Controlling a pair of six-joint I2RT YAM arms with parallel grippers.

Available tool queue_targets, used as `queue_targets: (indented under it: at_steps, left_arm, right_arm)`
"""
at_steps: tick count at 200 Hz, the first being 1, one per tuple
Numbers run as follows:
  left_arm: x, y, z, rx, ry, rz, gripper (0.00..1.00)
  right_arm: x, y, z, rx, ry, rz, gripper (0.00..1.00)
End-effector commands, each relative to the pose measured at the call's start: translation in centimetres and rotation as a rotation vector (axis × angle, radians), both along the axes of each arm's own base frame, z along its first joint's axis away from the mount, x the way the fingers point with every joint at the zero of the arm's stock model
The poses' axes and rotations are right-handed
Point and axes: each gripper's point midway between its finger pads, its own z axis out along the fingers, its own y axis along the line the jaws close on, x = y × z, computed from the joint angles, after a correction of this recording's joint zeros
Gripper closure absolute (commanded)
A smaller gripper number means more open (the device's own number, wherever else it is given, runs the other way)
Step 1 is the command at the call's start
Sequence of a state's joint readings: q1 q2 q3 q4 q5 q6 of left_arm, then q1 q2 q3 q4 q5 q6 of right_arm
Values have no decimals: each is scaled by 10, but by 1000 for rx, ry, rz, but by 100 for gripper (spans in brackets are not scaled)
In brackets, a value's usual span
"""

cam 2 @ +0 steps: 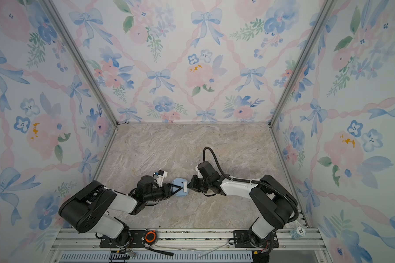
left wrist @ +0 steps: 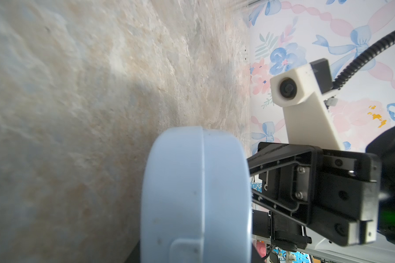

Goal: Insert the battery into the alarm
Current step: Install the cover on the alarm.

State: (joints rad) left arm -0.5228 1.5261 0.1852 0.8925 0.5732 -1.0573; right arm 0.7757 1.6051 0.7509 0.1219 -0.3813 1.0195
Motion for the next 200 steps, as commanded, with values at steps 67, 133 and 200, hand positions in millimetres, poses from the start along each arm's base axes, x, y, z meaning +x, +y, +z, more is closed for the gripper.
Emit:
queue_targets:
  at_steps: [67, 133, 200]
  left_arm:
    - [-37, 28, -59, 186, 186, 3, 100]
    - [-36, 27, -58, 183, 184, 0, 100]
    - [-37, 27, -59, 185, 188, -1, 100]
  right_arm:
    - [-3, -9, -3, -43, -29, -73, 100]
    - [-5, -2, -4, -33, -24, -34, 100]
    - [-5, 9, -9, -18, -17, -16, 100]
